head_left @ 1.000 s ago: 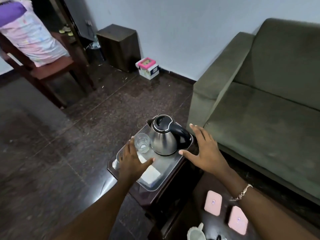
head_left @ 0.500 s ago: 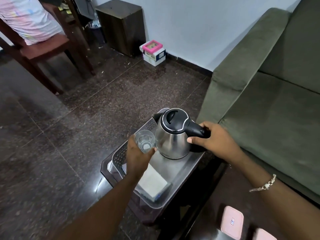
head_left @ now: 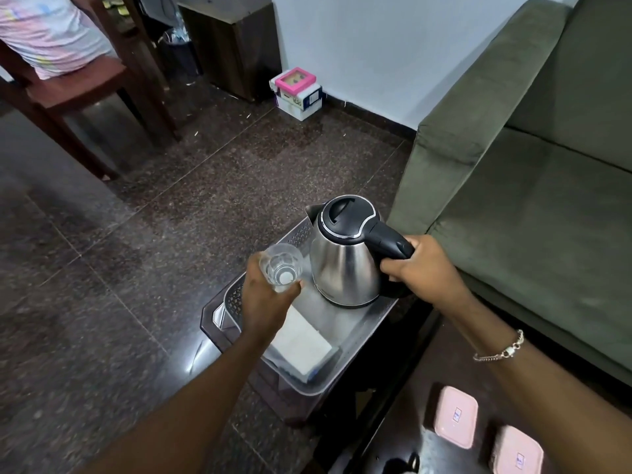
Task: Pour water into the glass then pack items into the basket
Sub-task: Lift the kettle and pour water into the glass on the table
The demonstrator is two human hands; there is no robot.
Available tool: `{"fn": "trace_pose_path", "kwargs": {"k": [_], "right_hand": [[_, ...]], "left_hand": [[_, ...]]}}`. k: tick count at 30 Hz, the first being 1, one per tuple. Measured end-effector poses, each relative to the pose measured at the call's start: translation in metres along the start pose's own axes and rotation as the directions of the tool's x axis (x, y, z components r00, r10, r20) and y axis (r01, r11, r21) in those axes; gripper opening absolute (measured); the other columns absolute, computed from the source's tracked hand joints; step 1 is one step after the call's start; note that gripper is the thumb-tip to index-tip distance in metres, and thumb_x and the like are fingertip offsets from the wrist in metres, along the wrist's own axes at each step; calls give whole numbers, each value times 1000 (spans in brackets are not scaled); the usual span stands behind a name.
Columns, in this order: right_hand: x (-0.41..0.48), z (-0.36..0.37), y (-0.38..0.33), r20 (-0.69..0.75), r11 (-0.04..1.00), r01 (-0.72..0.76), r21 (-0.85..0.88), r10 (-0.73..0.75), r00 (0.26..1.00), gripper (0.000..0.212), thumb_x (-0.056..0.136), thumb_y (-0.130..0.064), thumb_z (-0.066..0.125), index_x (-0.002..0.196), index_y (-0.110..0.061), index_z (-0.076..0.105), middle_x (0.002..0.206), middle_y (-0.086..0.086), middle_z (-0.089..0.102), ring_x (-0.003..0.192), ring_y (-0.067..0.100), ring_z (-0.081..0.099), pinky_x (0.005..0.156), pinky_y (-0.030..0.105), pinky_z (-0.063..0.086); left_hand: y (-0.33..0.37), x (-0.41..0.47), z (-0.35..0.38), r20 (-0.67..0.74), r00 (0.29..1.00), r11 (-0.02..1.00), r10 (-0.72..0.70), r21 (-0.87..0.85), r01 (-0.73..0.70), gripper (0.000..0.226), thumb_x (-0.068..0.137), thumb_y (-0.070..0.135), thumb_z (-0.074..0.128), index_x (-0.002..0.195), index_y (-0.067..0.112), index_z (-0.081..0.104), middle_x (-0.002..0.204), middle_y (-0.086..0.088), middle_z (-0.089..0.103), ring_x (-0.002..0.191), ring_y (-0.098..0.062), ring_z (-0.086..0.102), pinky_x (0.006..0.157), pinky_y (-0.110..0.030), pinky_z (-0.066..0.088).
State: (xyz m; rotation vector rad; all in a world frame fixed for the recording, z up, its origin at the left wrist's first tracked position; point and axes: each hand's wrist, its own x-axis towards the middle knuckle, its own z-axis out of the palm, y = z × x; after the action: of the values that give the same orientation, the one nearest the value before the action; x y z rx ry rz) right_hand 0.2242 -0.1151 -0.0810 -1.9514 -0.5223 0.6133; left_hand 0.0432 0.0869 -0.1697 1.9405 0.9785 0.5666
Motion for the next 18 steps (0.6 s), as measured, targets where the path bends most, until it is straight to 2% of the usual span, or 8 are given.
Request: {"fn": "trace_pose_path", "kwargs": {"k": [1, 3, 7, 9, 12, 14, 16, 18], "right_hand": [[-6, -3, -5, -18, 1000, 16, 5, -16, 1000, 25, 59, -17, 66, 57, -9, 43, 53, -3, 42, 51, 11, 39, 48, 27, 29], [-19, -13, -16, -48, 999, 53, 2, -53, 997, 28, 59, -17, 65, 62, 2, 45, 53, -1, 45, 50, 11, 40, 46, 27, 28], [-54, -49, -45, -116, 993, 120, 18, -117, 986, 29, 59, -15, 67, 64, 3, 45, 54, 3, 45, 51, 12, 41, 46, 28, 29], [-77, -71, -59, -150, 987, 158, 33, -152, 977, 30, 61, -12, 68, 64, 1, 41, 57, 3, 40, 55, 11, 37, 48, 30, 25], [-118, -111, -73, -205, 979, 202, 9, -196, 959, 31, 63, -9, 69, 63, 1, 40, 58, 0, 38, 55, 11, 35, 49, 31, 21], [-148, -137, -79, -238, 976, 216, -12, -213, 948, 29, 64, -7, 71, 64, 4, 44, 56, -1, 39, 53, 8, 35, 47, 29, 23], [-179, -162, -81, -266, 978, 206, -31, -207, 942, 28, 63, -6, 71, 64, 6, 45, 55, -6, 38, 51, 4, 33, 44, 26, 23], [-210, -186, -76, -291, 983, 177, -51, -184, 939, 27, 62, -6, 71, 64, 6, 47, 55, -9, 37, 51, 3, 32, 43, 24, 21]], "left_hand": [[4, -1, -4, 3, 1000, 1000, 14, 2, -14, 71, 67, 25, 91, 116, 38, 42, 102, 15, 61, 88, -8, 63, 73, -15, 46], [14, -2, -11, 14, 999, 999, 45, 1, -45, 73, 66, 25, 91, 117, 41, 41, 104, 13, 62, 90, -6, 64, 74, -19, 47], [45, -8, -18, 77, 992, 995, 98, -20, -96, 76, 65, 32, 93, 124, 32, 45, 110, 10, 64, 95, 7, 62, 76, -18, 51], [62, -16, -18, 117, 984, 990, 132, -53, -127, 78, 64, 36, 92, 127, 31, 45, 113, 9, 64, 99, 3, 64, 77, -18, 53], [87, -38, -9, 202, 965, 982, 170, -115, -149, 78, 62, 43, 90, 125, 41, 44, 118, 12, 63, 106, -7, 66, 77, -28, 58], [99, -58, 1, 265, 946, 978, 188, -138, -155, 82, 62, 43, 90, 129, 40, 43, 123, 18, 61, 112, -6, 64, 80, -31, 59], [108, -83, 16, 334, 920, 974, 208, -160, -162, 83, 63, 41, 89, 131, 41, 43, 125, 23, 60, 115, -2, 63, 81, -27, 60], [114, -111, 33, 389, 894, 972, 223, -162, -172, 83, 62, 43, 89, 129, 47, 41, 121, 28, 62, 109, 3, 65, 80, -14, 56]]}}
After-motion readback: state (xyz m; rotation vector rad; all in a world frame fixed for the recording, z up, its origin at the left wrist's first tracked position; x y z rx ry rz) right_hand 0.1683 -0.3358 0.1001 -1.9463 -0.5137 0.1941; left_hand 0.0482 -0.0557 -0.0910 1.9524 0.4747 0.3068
